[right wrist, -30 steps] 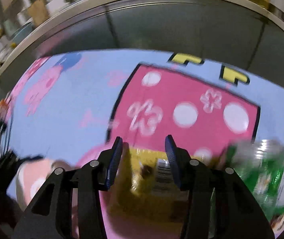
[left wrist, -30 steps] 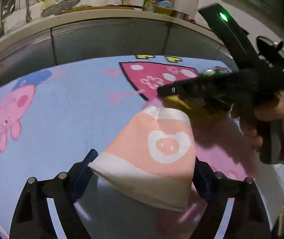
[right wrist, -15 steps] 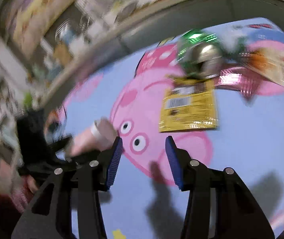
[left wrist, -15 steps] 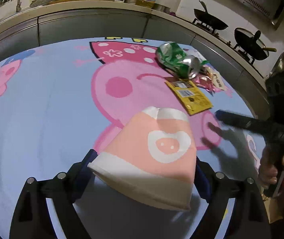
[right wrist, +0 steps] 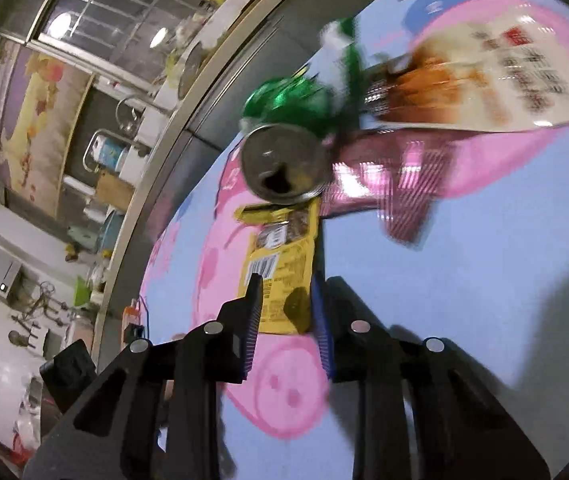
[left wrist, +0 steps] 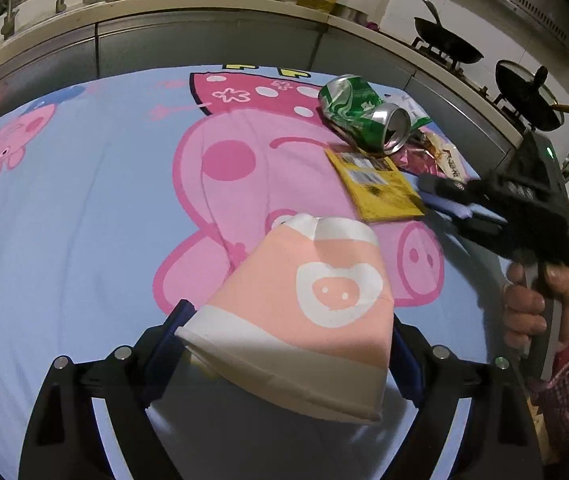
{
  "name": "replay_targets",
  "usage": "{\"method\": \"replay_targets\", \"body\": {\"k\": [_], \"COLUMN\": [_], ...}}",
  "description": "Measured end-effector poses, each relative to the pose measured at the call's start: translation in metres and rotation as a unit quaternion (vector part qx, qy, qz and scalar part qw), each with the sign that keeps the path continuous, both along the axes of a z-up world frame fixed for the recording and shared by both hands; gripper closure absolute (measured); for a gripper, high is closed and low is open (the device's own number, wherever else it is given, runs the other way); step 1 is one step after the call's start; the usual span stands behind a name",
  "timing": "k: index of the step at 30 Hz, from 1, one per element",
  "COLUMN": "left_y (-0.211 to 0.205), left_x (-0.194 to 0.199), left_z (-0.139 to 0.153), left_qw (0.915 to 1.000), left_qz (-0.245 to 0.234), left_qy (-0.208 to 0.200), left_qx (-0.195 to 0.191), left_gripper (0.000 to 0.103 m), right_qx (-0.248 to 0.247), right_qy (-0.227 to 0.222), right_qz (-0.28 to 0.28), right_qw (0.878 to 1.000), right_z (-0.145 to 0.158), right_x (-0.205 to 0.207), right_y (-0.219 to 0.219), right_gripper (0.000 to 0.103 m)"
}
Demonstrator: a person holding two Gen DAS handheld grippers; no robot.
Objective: Collect trash
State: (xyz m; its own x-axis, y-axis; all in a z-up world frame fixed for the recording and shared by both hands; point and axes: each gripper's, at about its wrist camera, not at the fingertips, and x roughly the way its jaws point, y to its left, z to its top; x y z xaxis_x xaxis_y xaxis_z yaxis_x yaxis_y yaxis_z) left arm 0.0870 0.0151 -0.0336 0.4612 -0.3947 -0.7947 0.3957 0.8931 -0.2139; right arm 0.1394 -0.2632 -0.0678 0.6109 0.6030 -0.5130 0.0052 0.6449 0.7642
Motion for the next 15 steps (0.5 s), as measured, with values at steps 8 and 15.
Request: {"method": "replay_targets", "body": {"k": [8, 15], "left_y": [-0.008, -0.005], "left_x": [0.005, 0.001], "left_z": [0.000, 0.011], "left_qw": [0.9999, 0.9998], "left_qz": [0.009, 0.013], "left_qy": [-0.003, -0.011], "left_qx": [0.009, 0.009], "left_gripper": [0.015, 0.015], "right_qx": [-0.027, 0.010], "right_qy": [-0.009, -0.022], "right_qz": [0.034, 0.043], "right_qw": [0.999, 0.999], "right_z": [-0.007, 0.001], "right_x": [0.006, -0.028], "right_y": [0.025, 0.012], "right_gripper": [0.103, 0.103]}}
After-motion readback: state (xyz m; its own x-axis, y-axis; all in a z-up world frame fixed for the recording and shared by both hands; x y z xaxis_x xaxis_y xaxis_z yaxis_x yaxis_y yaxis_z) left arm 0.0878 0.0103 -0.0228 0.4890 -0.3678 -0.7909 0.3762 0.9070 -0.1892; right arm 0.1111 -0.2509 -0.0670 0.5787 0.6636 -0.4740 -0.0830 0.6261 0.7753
